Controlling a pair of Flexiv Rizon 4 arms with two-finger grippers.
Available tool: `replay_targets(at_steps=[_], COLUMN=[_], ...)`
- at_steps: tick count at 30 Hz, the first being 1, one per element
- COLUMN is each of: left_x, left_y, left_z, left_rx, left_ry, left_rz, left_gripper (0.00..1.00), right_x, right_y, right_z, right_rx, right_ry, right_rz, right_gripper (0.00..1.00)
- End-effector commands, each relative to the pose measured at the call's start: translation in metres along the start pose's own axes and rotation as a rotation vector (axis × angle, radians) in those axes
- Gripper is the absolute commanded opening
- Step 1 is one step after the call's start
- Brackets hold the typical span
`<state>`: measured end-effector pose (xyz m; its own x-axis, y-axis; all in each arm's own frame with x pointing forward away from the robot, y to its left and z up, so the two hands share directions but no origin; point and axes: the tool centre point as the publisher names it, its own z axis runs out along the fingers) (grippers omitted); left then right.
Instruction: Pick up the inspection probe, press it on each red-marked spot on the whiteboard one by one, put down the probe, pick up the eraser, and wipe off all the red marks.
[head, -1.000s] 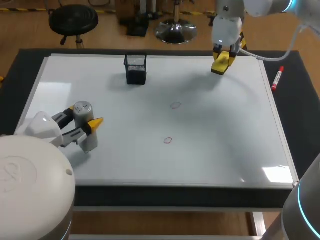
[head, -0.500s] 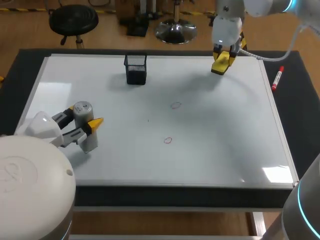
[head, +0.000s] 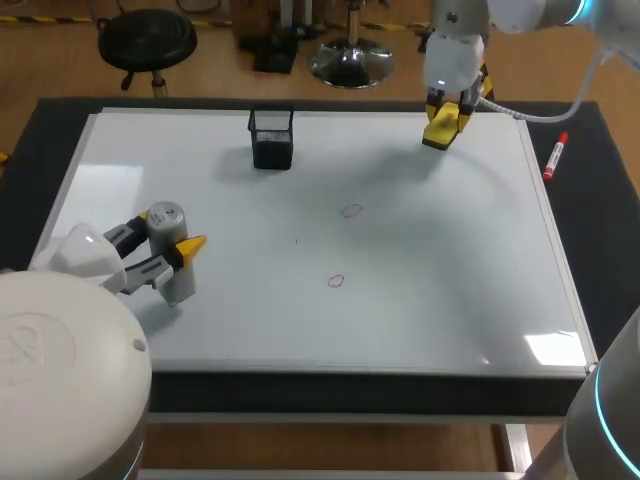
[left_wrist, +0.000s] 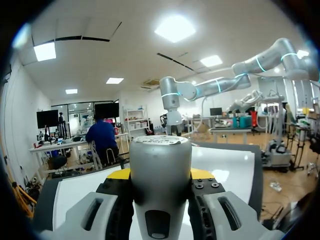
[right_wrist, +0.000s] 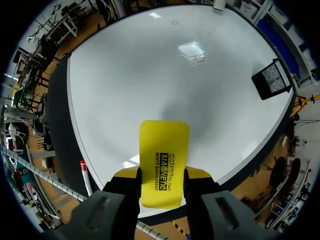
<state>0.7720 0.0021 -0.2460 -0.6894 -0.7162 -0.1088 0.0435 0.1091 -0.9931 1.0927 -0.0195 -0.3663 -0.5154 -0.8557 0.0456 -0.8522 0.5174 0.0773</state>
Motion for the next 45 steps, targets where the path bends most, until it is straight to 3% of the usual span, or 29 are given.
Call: replay_targets(at_steps=[1, 10, 25, 39, 45], left_x=[-0.009, -0.032, -0.068, -0.078, -0.073], left_y=[-0.003, -0.013, -0.020, -0.026, -0.031], left_z=[0.011, 0.050, 0.120, 0.186, 0.221], left_rx=[-0.008, 0.002, 0.088, 0.142, 0.170], left_ry=[0.027, 0.146, 0.315, 0.426, 0.495], left_rz=[0.016, 0.061, 0.088, 0.079, 0.080], left_gripper=[0.00, 0.00, 0.00, 0.00, 0.00], right_x=[0.000, 0.000, 0.000, 0.000, 0.000], right_y=[-0.001, -0.001, -0.001, -0.001, -0.001], right_z=[-0.001, -0.001, -0.001, -0.001, -0.001], right_rx=[0.001, 0.001, 0.001, 0.001, 0.001], right_ry=[0.003, 0.003, 0.003, 0.003, 0.003], right_rz=[-0.002, -0.002, -0.002, -0.002, -0.002], right_gripper=[0.00, 0.00, 0.00, 0.00, 0.00])
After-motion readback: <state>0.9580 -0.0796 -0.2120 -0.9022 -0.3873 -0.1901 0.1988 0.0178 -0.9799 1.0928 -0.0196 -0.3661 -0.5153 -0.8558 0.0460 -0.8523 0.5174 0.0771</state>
